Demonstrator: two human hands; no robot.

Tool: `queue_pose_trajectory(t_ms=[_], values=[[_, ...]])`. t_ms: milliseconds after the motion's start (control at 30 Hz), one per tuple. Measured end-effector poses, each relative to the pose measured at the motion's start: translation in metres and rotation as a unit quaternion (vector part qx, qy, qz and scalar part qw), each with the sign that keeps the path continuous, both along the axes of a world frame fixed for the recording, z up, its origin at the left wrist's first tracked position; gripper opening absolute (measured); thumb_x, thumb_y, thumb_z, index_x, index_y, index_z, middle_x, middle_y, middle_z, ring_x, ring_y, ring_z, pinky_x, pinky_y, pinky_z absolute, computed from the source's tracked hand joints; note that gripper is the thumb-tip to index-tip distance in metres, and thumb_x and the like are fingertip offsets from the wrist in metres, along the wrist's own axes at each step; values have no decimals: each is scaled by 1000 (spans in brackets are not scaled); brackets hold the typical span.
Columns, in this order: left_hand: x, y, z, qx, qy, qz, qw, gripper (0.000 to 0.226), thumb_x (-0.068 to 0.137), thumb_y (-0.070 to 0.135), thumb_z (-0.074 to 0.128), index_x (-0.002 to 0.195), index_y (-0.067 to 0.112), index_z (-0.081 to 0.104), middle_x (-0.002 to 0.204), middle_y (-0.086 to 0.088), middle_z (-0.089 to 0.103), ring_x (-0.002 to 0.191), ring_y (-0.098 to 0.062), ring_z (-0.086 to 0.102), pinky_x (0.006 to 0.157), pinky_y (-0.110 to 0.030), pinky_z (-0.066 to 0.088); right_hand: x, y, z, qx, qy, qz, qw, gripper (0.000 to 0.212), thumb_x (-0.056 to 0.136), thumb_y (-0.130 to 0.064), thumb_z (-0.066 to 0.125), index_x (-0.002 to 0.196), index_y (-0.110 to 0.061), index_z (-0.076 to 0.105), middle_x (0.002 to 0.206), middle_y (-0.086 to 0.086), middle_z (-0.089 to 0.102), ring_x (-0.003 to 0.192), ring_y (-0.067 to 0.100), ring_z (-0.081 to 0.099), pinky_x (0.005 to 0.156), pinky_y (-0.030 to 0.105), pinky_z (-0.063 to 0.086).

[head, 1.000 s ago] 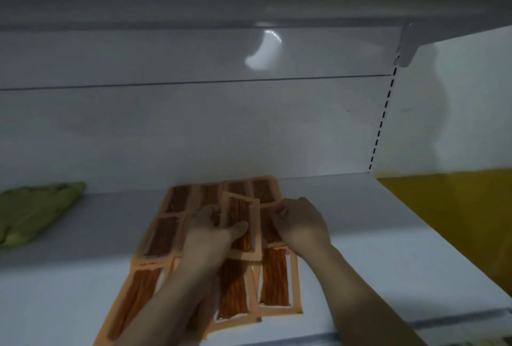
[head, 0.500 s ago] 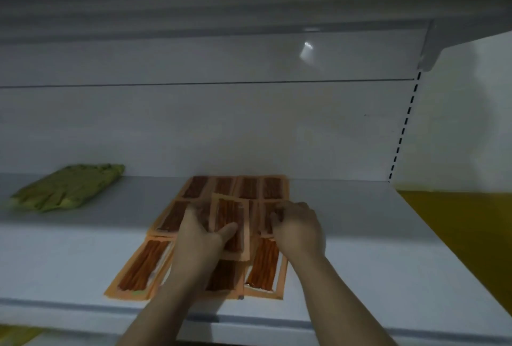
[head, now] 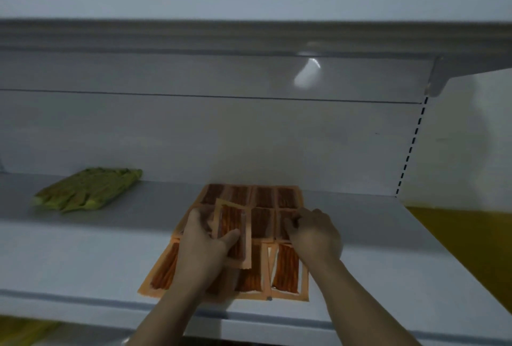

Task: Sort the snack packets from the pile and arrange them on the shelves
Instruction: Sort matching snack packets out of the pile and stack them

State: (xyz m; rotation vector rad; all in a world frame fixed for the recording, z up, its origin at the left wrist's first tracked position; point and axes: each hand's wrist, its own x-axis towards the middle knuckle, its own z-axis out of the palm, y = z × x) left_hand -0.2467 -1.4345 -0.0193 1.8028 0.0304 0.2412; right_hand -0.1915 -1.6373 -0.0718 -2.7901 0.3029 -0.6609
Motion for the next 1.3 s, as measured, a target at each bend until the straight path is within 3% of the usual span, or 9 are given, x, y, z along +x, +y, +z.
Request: queue_pose_trajectory(t_ms=[267, 367, 467, 567, 667, 767, 900, 1067, 1300], values=[[4, 42, 1, 4, 11, -31, 999, 48, 80, 17, 80, 115, 32, 50, 97, 8, 70, 83, -8, 69, 74, -33, 58, -13, 24, 30, -83, -132, -19, 988, 28, 78, -25, 46, 72, -8, 68, 71, 15, 58, 59, 32, 54, 53, 28, 29], [6, 58, 2, -12, 4, -56, 998, 40, 82, 19, 78, 109, 35, 53, 94, 12, 70, 75, 1, 69, 59, -17, 52, -33, 58, 53, 109, -56, 81, 989, 24, 92, -31, 56, 106, -23, 72, 92, 0, 68, 82, 22, 63, 62, 23, 39], [7, 69, 4, -42, 4, -77, 996, 24, 86, 21, 73, 104, 32, 61, 87, 12, 72, 74, 0, 70, 61, -19, 52, -48, 98, 65, 328, 36, 204, 922, 28, 93, -38, 62, 121, -31, 66, 106, -14, 69, 97, 4, 64, 81, 19, 51], [8, 81, 9, -40, -2, -106, 994, 14, 97, 20, 59, 103, 30, 66, 90, 11, 74, 80, -6, 72, 70, -26, 57, -49, 127, 65, 411, 55, 248, 876, 33, 90, -26, 69, 122, -35, 63, 108, -9, 70, 101, 8, 66, 89, 37, 57], [9, 99, 14, -27, 7, -139, 990, 16, 98, 19, 56, 108, 29, 65, 97, 6, 73, 85, -11, 72, 75, -33, 59, -48, 144, 68, 470, 23, 221, 854, 35, 85, -13, 73, 109, -37, 63, 107, -5, 70, 99, 11, 68, 85, 38, 59], [13, 120, 9, 94, -26, -141, 985, 18, 95, 26, 62, 110, 35, 59, 103, 18, 63, 87, -2, 64, 63, -12, 48, -52, 158, 61, 501, 12, 183, 846, 29, 85, -12, 74, 101, -34, 66, 108, -4, 69, 101, 18, 68, 81, 42, 60], [12, 149, -11, 238, -14, -148, 960, 29, 96, 31, 59, 125, 34, 56, 118, 12, 54, 95, -2, 53, 63, -9, 41, -62, 181, 54, 444, 85, 163, 877, 26, 89, -17, 69, 111, -31, 64, 110, -8, 65, 93, 11, 68, 73, 35, 62], [8, 170, -31, 295, -33, -209, 932, 43, 92, 49, 57, 134, 41, 52, 128, 11, 51, 116, -8, 47, 98, -27, 43, -57, 200, 46, 302, 128, 121, 937, 31, 88, -27, 71, 118, -32, 65, 120, -8, 62, 105, 12, 62, 89, 38, 56], [9, 173, -41, 365, -98, -232, 896, 56, 86, 65, 56, 137, 43, 50, 144, 15, 42, 125, -9, 36, 102, -28, 34, -64, 211, 48, 112, 112, 73, 985, 26, 91, -34, 67, 117, -31, 69, 129, -5, 51, 121, 14, 42, 102, 33, 38]])
